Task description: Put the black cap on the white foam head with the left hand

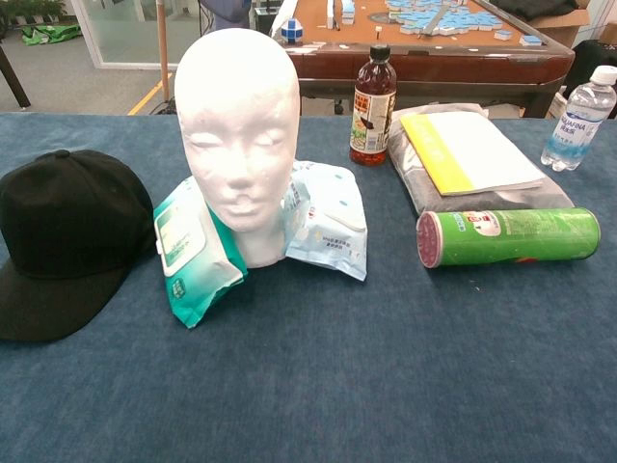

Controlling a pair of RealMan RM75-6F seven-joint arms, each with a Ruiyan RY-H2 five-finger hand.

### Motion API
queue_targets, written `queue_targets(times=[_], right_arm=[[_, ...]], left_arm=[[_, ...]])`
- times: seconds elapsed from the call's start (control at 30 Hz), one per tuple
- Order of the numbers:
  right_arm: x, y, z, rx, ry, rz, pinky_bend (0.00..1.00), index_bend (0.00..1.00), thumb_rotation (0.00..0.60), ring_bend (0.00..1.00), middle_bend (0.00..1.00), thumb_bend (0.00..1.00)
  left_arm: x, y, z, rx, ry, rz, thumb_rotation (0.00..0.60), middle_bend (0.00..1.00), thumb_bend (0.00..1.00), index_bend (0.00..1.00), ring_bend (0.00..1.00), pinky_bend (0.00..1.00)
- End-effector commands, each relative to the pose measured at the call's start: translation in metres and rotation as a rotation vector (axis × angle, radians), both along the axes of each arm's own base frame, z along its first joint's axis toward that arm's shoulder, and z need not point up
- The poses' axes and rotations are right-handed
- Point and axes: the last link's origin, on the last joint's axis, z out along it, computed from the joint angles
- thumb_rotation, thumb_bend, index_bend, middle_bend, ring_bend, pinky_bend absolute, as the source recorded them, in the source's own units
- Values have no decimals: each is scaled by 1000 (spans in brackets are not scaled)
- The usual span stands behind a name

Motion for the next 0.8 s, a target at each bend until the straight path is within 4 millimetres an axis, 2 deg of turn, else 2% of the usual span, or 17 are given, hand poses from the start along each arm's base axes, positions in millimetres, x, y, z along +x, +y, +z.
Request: queue_targets(times=[0.03, 0.23, 0.43, 0.5, 0.6, 0.7, 0.8], right_arm=[[1, 0, -1, 2, -4, 1, 471, 346, 600, 255, 317, 48], [3, -6, -5, 22, -6, 0, 471, 347, 600, 255, 317, 48], [4, -10, -9, 48, 0, -4, 471, 347, 600, 255, 317, 48], [4, -10, -10, 50, 1, -3, 471, 347, 600, 255, 317, 48], [4, -9, -9, 47, -1, -5, 471, 347, 600, 255, 317, 48], [3, -10, -9, 44, -11, -12, 471, 347, 600, 255, 317, 48], [1, -11, -9, 49, -14, -20, 471, 346, 600, 255, 317, 48]], left_arm=[[-2, 0, -4, -13, 6, 8, 600, 448, 382, 467, 317, 459], [-1, -5, -9, -27, 11, 7, 600, 466, 382, 468, 322, 461], [7, -12, -11, -36, -29, -37, 600, 467, 374, 473, 335, 474], [11, -15, -13, -48, -39, -60, 600, 468, 310, 477, 343, 481], [17, -18, -16, -59, -55, -109, 600, 481, 164, 489, 359, 496], [21, -20, -18, -56, -54, -146, 600, 493, 117, 499, 368, 502], [23, -20, -17, -39, -44, -168, 600, 503, 111, 510, 376, 506]])
